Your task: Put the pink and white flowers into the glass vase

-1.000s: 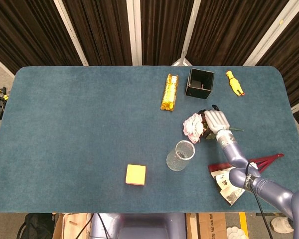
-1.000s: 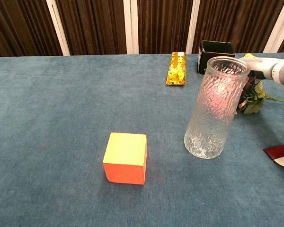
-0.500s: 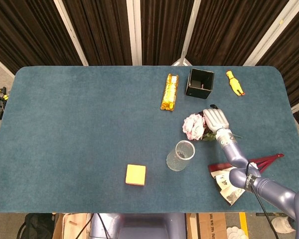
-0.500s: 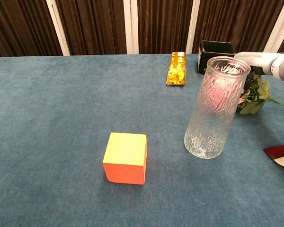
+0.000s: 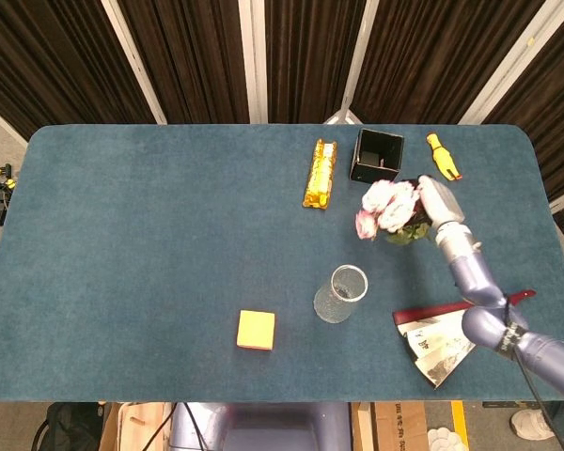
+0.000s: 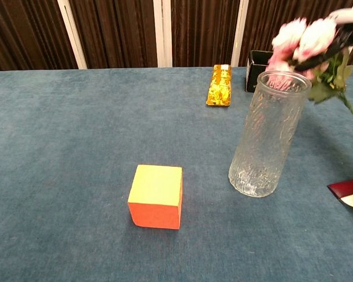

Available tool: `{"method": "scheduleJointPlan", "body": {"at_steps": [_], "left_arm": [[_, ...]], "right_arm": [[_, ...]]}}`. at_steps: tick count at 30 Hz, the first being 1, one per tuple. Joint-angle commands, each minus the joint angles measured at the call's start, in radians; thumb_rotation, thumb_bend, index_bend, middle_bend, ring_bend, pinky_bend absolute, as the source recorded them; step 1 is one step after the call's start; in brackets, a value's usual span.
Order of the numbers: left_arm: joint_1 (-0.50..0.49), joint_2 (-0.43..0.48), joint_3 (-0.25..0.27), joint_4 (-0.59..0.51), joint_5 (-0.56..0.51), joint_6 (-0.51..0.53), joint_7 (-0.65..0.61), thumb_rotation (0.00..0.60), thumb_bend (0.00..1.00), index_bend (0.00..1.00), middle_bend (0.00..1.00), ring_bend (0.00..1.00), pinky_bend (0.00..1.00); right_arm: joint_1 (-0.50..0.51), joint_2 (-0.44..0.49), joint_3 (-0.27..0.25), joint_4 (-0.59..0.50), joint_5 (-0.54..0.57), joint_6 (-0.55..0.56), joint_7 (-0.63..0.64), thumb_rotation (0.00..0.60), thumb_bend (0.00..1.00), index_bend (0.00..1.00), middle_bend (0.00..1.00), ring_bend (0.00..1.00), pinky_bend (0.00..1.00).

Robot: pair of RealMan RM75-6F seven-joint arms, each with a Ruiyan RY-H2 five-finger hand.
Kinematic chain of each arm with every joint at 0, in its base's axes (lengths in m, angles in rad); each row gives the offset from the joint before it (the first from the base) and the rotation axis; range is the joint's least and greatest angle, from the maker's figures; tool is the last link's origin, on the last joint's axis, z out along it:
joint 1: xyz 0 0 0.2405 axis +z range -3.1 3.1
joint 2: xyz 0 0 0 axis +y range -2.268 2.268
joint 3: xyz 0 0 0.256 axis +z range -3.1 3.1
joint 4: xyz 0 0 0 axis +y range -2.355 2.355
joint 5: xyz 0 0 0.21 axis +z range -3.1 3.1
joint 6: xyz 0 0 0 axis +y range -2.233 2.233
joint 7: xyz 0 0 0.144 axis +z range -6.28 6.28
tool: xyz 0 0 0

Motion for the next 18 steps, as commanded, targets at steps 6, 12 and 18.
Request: {"method": "scheduleJointPlan", "body": {"at_steps": [6,12,18], "left_arm": [[-0.002,0.002,0.005,-0.002,0.01,-0.003,-0.006,0.6,0.25,0.1,0.0,0.0,0.02],[-0.002,0.005,0.01,-0.002,0.017,-0.006,-0.012,0.6,0.25,0.1,0.0,0.0,0.02],[0.001,0.009,0.01,0.001,0.021,0.001,-0.031,0.6,0.25,0.1,0.0,0.0,0.02]], "right_arm": [[-0.112,0.242,0.224,-0.205,0.031,-0.082,0.334,0.6,0.2,0.65,0.54,0.55,0.12],[-0.167,0.384,0.358,-0.39,0.106,-0.097,0.475,0.6,0.23,0.65,0.55,0.55,0.12],[-0.227,0.53,0.465,-0.584,0.18,-0.11,0.565,0.6,0.23,0.65,0.55,0.55,0.12]]}}
